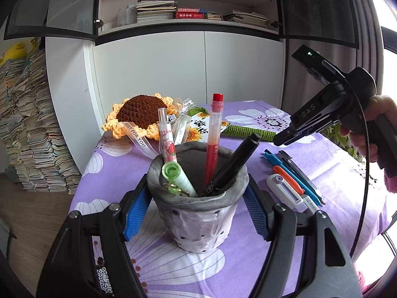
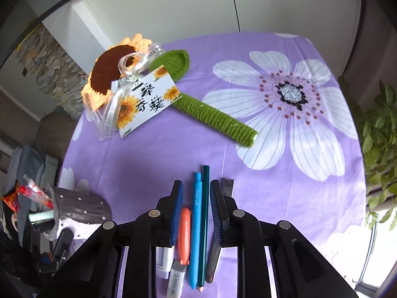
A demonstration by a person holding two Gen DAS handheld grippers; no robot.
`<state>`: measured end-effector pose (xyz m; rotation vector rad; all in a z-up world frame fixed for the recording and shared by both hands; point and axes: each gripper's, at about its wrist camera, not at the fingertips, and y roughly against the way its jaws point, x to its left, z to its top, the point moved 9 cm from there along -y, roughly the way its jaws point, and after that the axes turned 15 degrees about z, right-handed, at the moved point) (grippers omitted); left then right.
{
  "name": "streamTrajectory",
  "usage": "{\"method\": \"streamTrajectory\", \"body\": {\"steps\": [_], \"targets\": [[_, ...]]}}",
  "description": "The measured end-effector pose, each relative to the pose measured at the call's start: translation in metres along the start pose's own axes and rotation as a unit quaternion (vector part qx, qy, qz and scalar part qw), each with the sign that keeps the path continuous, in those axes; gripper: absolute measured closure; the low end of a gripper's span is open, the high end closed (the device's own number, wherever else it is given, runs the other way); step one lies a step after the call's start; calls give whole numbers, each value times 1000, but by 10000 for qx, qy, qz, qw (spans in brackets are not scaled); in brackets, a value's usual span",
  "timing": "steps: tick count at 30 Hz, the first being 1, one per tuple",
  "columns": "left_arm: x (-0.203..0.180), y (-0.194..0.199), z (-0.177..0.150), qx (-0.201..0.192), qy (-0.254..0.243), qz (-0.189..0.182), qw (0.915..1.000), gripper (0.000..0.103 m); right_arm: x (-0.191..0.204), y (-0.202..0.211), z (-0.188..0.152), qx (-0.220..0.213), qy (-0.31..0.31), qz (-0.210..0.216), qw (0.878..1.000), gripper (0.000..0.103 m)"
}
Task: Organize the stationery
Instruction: 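Grasp the grey pen beside the blue pens with the right tool, then insert the grey pen into the white pen cup with the right tool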
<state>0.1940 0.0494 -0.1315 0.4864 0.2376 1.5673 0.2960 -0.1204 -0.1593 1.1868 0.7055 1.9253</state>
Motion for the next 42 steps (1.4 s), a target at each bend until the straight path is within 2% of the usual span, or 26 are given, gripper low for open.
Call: {"method": "streamTrajectory", "body": {"steps": [4, 6, 11, 16, 21, 23, 25, 29, 35, 38, 42], "targets": [[-1, 0, 0, 9, -18, 14, 10000, 33, 7, -18, 2, 197, 11, 234, 9995, 82], [-1, 1, 0, 10, -24, 11, 10000, 33, 2, -20, 2, 200, 22, 118, 9997, 82], [0, 1, 0, 15, -22, -4, 10000, 33, -28, -15, 2, 102, -199, -518, 9984, 82], [0, 1, 0, 15, -25, -2, 10000, 33, -39, -19, -5, 295, -353, -565, 9973, 82], [0, 0, 0, 20, -28, 2, 10000, 33, -38, -26, -3, 379, -146, -791, 9960, 82], [0, 0, 0, 14, -30, -2, 10000, 33, -35, -28, -3, 431, 20, -903, 9950, 90], [1, 0, -1, 17, -26, -7, 10000, 33, -31, -29, -5, 445, 106, -884, 9950, 91], [-1, 0, -1, 22, -33, -4, 10000, 33, -12, -4, -2, 50, 377, -850, 9957, 91], [-1, 0, -2, 20, -28, -6, 10000, 33, 39, 46, -4, -627, 847, -407, 9936, 91], [-1, 0, -2, 17, -33, -2, 10000, 33, 78, 72, -1, -1057, 1170, -22, 9875, 91], [-1, 0, -2, 14, -29, -2, 10000, 33, 133, 107, -3, -1574, 1723, 404, 9715, 91]]}}
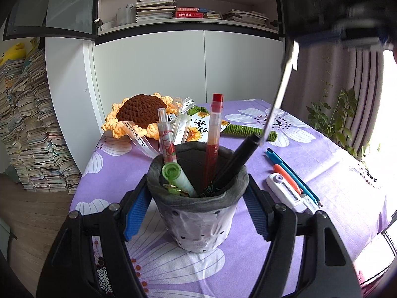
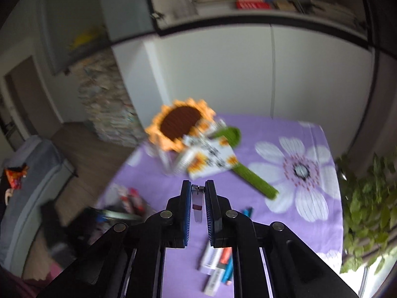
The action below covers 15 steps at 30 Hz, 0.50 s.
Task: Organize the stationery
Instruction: 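Insert the grey pen into the white pen cup with the right tool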
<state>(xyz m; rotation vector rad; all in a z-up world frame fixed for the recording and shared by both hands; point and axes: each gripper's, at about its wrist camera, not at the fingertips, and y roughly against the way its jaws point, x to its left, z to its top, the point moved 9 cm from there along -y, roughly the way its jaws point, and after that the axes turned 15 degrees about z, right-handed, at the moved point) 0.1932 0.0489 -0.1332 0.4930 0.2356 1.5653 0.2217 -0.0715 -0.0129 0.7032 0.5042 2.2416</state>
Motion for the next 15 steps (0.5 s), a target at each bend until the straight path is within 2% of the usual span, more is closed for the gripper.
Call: {"method": "streamTrajectory", "body": {"steps": [3, 7, 12, 15], "targets": [[0, 0, 0, 8, 2, -4, 10000, 33, 39, 12, 17, -265, 320, 374, 9984, 91], [0, 1, 0, 16, 18, -17, 10000, 33, 74, 13, 32, -366, 593, 745, 9948, 91], [-1, 0, 1, 18, 14, -26, 10000, 33, 91, -9, 28, -189, 811, 818, 9932, 91], [-1, 0, 1, 7, 7, -29, 10000, 33, 88, -35, 16, 90, 937, 665, 9933, 91]]}}
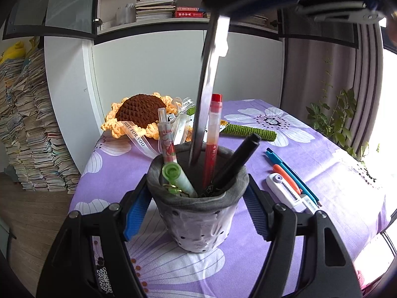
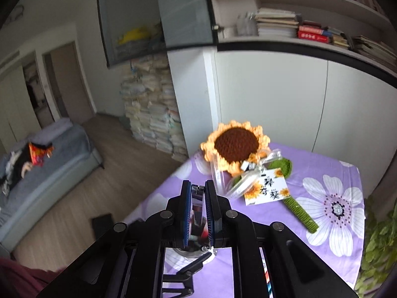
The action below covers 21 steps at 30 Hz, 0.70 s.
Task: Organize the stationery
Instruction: 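Insert the grey pen into the white pen cup with the right tool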
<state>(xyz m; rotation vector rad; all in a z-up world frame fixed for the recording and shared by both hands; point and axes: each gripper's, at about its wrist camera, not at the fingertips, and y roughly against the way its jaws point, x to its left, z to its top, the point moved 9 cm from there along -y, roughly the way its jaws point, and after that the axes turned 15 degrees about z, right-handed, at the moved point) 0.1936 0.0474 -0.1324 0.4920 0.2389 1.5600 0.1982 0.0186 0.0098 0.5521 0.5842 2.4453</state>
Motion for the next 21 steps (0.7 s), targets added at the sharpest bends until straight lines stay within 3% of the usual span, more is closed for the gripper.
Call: {"method": "streamTrajectory", "body": {"steps": [6, 12, 17, 21], "targets": [[0, 0, 0, -6, 19, -18, 10000, 33, -11, -39, -32, 670, -113, 95, 9976, 91], [-1, -1, 0, 0, 33, -19, 10000, 33, -18, -49, -45, 899, -427, 301, 9946, 91], [-1, 0, 0, 4, 35, -16, 10000, 33, -18, -31, -37, 660, -548, 522, 9949, 91], [-1, 0, 1, 11, 38, -6, 10000, 33, -38, 1, -26, 211, -526, 89, 9983, 91]]}}
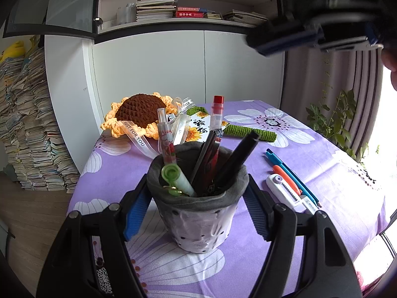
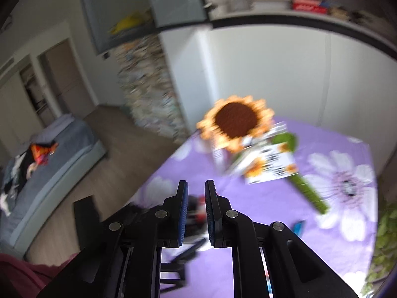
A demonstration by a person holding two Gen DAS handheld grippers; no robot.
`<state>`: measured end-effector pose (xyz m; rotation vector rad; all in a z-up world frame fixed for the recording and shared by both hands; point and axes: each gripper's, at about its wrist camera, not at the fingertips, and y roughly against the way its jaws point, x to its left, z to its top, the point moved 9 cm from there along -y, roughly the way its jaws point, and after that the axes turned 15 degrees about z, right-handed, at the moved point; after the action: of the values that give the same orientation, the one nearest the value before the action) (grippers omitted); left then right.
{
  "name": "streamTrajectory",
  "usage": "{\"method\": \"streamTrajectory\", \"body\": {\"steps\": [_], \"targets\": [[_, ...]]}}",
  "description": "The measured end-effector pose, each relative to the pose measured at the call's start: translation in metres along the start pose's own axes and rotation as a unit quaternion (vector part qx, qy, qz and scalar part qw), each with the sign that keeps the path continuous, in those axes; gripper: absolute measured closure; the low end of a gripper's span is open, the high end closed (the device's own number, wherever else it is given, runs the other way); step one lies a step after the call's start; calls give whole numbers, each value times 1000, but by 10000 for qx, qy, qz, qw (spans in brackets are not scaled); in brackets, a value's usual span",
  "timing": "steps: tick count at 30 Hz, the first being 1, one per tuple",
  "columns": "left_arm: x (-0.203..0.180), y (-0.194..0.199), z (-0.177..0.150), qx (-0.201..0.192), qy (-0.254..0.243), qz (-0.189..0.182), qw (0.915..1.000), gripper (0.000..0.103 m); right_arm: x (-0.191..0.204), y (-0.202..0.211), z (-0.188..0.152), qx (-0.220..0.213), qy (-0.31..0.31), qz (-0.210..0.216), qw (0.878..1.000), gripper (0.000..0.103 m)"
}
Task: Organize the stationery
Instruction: 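Insert the grey pen into the white pen cup with the right tool, then grasp the dark teal pen with the right tool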
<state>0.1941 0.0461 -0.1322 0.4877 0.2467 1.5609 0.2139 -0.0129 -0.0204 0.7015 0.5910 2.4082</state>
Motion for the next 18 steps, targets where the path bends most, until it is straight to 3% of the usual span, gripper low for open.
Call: {"method": "streamTrajectory", "body": {"steps": [3, 6, 9, 13, 18], "targets": [[1, 0, 0, 1, -6, 5, 10000, 33, -45, 9, -10, 141, -399, -654, 9970, 91], [1, 0, 0, 1, -9, 7, 10000, 33, -101, -2, -41, 653, -1096, -1068, 9861, 90], [1, 0, 0, 5, -20, 20, 10000, 32, -144, -14, -72, 1015, -1673, -1281, 9723, 90], [2, 0, 1, 7, -38, 32, 10000, 32, -178, -24, -90, 1151, -2141, -1361, 9604, 90], [2, -1, 0, 4, -80, 67, 9999, 32, -191, -33, -99, 1267, -2285, -1345, 9558, 90]]}}
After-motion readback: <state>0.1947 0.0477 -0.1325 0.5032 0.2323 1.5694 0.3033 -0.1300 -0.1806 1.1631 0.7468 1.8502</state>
